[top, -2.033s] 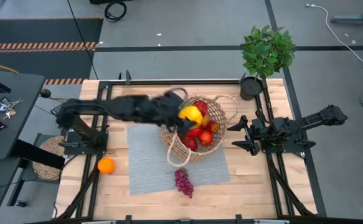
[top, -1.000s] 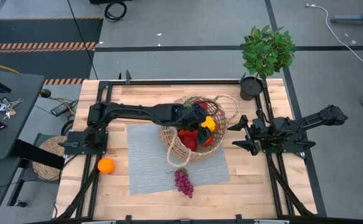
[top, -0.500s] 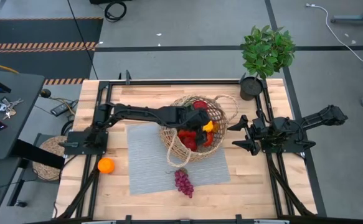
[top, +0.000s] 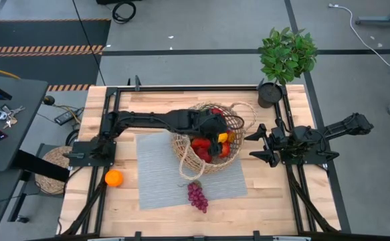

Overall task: Build produce basket
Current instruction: Put the orange into the brown basket

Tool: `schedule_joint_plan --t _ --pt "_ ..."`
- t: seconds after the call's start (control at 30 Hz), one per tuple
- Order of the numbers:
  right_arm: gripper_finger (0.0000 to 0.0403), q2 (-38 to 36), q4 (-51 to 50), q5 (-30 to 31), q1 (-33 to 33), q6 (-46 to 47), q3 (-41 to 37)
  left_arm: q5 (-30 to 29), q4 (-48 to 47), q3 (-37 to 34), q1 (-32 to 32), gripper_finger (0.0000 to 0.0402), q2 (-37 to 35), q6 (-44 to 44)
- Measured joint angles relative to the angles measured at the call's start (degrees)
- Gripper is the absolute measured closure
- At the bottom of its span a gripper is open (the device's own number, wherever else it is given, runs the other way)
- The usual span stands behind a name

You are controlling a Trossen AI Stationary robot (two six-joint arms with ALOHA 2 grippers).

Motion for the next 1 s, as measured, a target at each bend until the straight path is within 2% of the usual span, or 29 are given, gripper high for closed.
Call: schedule_joint_plan --t 0.2,0.3,0.4,0.57,0.63,0.87,0.93,1.0 --pt "0.0055 0.01 0.00 0.00 -0.01 0.02 0.00 -3.83 -16.29 15.66 -5.88 0.0012 -0.22 0.79" --pt "0.0055 0.02 0.00 0.00 -0.01 0.02 0.00 -9.05 -25.28 20.52 -10.37 0.0012 -0.24 -0.03" --pt "0.0055 0.02 0.00 0.00 -0.02 0.02 0.00 -13.58 -31.45 18.86 -14.85 0.0012 -2.35 -3.19" --pt "0.0055 0.02 0.00 0.00 0.00 0.02 0.00 -23.51 -45.14 17.88 -20.21 0.0012 -3.88 -15.53" --pt "0.0055 0.02 0.02 0.00 -0.02 0.00 0.00 -26.26 -45.13 17.79 -21.74 0.0012 -4.17 -19.06" --pt "0.0055 0.02 0.35 0.00 -0.02 0.02 0.00 -27.42 -45.22 17.37 -25.78 0.0013 -6.38 -23.25" --pt "0.0055 0.09 0.33 0.00 -0.02 0.02 0.00 -27.40 -45.20 15.95 -25.87 0.0013 -7.41 -24.19" --pt "0.0055 0.10 0.44 0.00 0.00 0.02 0.00 -27.07 -45.18 11.59 -25.94 0.0013 -9.25 -26.04"
